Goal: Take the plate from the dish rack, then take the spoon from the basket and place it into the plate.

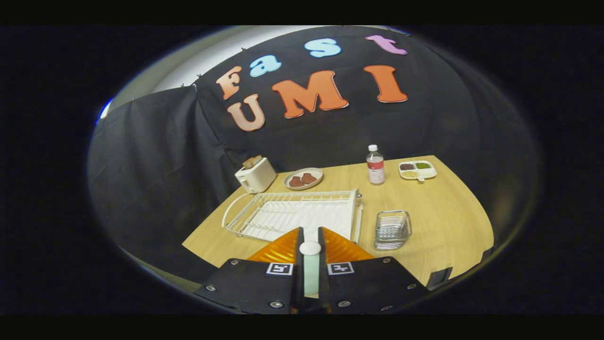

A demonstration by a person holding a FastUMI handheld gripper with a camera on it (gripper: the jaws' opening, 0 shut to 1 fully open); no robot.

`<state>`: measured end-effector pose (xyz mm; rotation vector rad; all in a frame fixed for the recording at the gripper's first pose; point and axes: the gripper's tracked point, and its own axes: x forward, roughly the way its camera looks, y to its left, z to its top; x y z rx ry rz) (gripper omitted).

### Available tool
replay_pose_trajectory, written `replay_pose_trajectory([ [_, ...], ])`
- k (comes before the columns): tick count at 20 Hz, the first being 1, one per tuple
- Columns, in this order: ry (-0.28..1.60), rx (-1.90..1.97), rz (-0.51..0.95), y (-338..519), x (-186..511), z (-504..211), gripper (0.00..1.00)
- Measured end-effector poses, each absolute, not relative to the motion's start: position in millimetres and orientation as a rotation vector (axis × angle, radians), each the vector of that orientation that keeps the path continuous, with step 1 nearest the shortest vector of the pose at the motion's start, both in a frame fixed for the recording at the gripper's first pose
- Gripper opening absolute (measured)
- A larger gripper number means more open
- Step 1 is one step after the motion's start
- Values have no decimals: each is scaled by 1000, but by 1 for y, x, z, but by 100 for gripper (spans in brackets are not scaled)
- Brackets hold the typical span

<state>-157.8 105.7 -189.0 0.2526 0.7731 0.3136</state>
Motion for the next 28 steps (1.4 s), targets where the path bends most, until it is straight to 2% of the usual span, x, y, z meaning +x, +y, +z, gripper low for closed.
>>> replay_pose_trajectory([
  [5,873,279,376,135,-171,-230,12],
  [12,918,290,429,165,-181,-261,12],
  [28,1010,265,443,168,-208,-309,12],
])
